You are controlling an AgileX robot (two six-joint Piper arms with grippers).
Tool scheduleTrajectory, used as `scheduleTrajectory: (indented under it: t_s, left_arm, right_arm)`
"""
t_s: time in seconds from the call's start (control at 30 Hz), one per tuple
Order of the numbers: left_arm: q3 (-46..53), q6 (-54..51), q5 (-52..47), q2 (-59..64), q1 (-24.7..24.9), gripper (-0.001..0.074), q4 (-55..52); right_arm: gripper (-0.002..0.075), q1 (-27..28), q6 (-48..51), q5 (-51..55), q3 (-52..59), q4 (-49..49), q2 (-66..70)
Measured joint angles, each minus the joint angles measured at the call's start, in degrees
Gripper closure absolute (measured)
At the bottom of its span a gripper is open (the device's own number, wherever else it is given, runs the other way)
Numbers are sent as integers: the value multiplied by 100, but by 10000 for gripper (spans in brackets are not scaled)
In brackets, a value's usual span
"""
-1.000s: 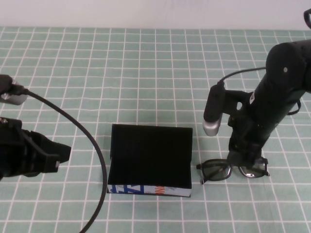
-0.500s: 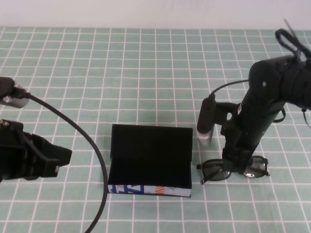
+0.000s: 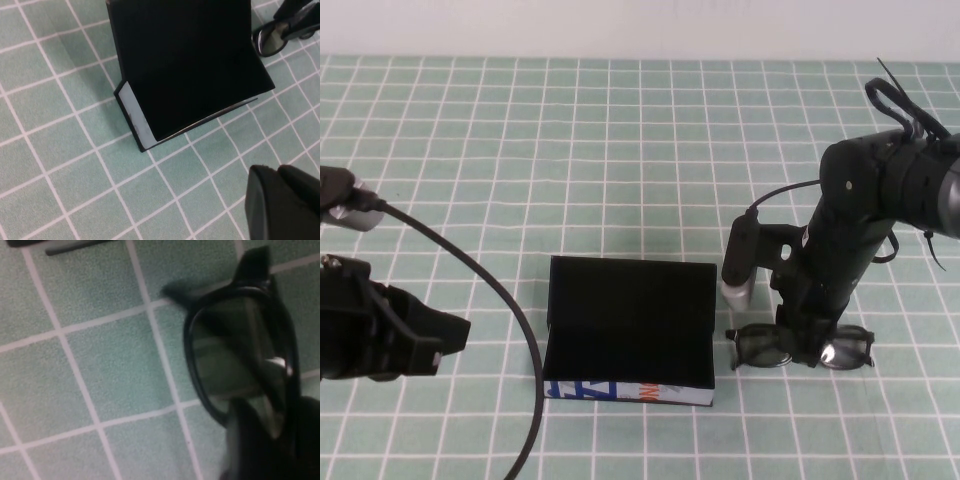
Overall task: Return glasses to glasses case
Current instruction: Pick up the glasses from the table, then place the glasses in the glasses case
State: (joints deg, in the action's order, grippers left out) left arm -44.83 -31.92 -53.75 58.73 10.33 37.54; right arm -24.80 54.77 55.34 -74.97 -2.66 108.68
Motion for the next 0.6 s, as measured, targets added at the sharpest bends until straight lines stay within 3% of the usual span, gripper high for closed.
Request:
scheduleTrajectory:
  t_s: [0.13, 0.23, 0.6]
  left_arm:
    - [0, -9, 0, 0, 0, 737, 0]
    - [0, -9, 0, 0, 0, 737, 0]
    - [0, -12, -48, 0, 0, 737, 0]
  right_arm:
    - [656, 0, 13, 140, -27, 0, 0]
    - [701, 0, 23, 265, -55, -35, -36]
    - [721, 0, 37, 783, -468, -129, 2]
